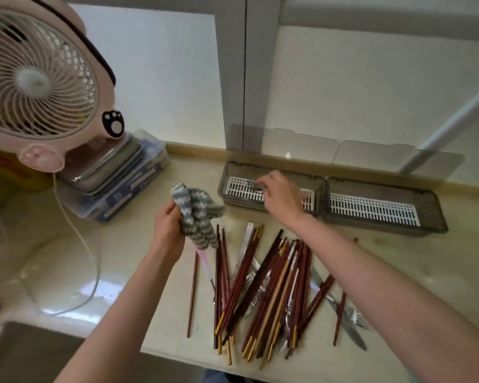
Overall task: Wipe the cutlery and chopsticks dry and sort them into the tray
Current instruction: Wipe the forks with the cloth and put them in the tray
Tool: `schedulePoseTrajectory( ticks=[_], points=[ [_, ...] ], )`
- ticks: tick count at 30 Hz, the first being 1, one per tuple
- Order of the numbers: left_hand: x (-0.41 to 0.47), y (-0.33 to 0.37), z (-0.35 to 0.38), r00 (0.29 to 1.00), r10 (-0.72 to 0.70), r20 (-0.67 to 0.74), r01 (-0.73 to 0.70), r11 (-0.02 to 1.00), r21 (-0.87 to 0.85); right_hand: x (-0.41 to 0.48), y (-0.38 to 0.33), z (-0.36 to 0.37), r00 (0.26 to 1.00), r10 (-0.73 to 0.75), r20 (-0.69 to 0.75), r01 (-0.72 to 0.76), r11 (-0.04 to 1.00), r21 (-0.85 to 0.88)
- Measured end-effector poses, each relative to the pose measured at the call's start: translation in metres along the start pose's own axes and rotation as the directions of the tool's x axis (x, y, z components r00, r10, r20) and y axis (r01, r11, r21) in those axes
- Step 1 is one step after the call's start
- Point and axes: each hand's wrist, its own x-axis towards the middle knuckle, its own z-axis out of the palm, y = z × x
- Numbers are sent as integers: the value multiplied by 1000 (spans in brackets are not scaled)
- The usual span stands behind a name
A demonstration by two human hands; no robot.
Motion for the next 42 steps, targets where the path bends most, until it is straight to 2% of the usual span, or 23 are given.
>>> schedulePoseTrajectory(
  ticks=[1, 3, 5, 6, 9, 12, 15, 18, 21, 24, 26, 27, 29, 35, 38, 42],
  points=[
    [2, 3, -7, 1000, 14, -25, -15, 1000, -25, -11, -16, 5, 999, -39, 30, 37, 998, 48],
    [3, 4, -16, 998, 27, -52, -30, 997, -73, -34, -45, 25, 967, -24, 252, -9, 991, 131],
    [3, 3, -22, 998, 22, -62, -28, 993, -113, -50, -67, 50, 872, 8, 489, -92, 985, 147],
    [1, 2, -23, 997, 18, -72, -27, 992, -119, -57, -75, 61, 830, 18, 558, -113, 984, 137],
    [-7, 1, -24, 990, -26, -140, 7, 991, -134, -72, -88, 89, 790, 51, 610, -136, 986, 94],
    [-11, -5, -30, 989, -56, -139, 39, 991, -127, -75, -88, 99, 778, 91, 622, -275, 939, 207],
    [-11, -11, -36, 989, -89, -120, 79, 993, -86, -69, -78, 80, 725, 5, 688, -450, 760, 468],
    [-13, -17, -36, 990, -110, -85, 108, 994, -26, -62, -63, 46, 791, -47, 610, -519, 477, 709],
    [-15, -24, -29, 993, -122, -3, 121, 991, 64, -51, -48, 25, 867, 54, 495, -490, 269, 829],
    [-21, -26, -15, 962, -177, 210, 107, 945, 309, -45, -41, 7, 892, 148, 428, -449, 172, 877],
    [-25, -27, -3, 898, -246, 366, 67, 896, 439, -45, -39, -3, 903, 186, 388, -420, 179, 890],
    [-26, -27, 3, 875, -272, 399, 56, 878, 475, -45, -39, -6, 907, 201, 370, -407, 192, 893],
    [-26, -26, 14, 870, -279, 407, 23, 846, 532, -47, -37, -14, 917, 217, 334, -379, 218, 899],
    [-27, -23, 40, 891, -215, 399, -75, 798, 597, -52, -28, -39, 958, 198, 206, -270, 384, 883],
    [-27, -18, 49, 881, -233, 412, -72, 793, 605, -50, -20, -53, 965, 222, 137, -225, 438, 871],
    [-22, -13, 58, 884, -246, 397, -40, 807, 590, -49, -9, -67, 946, 323, 28, -188, 475, 860]
  ],
)
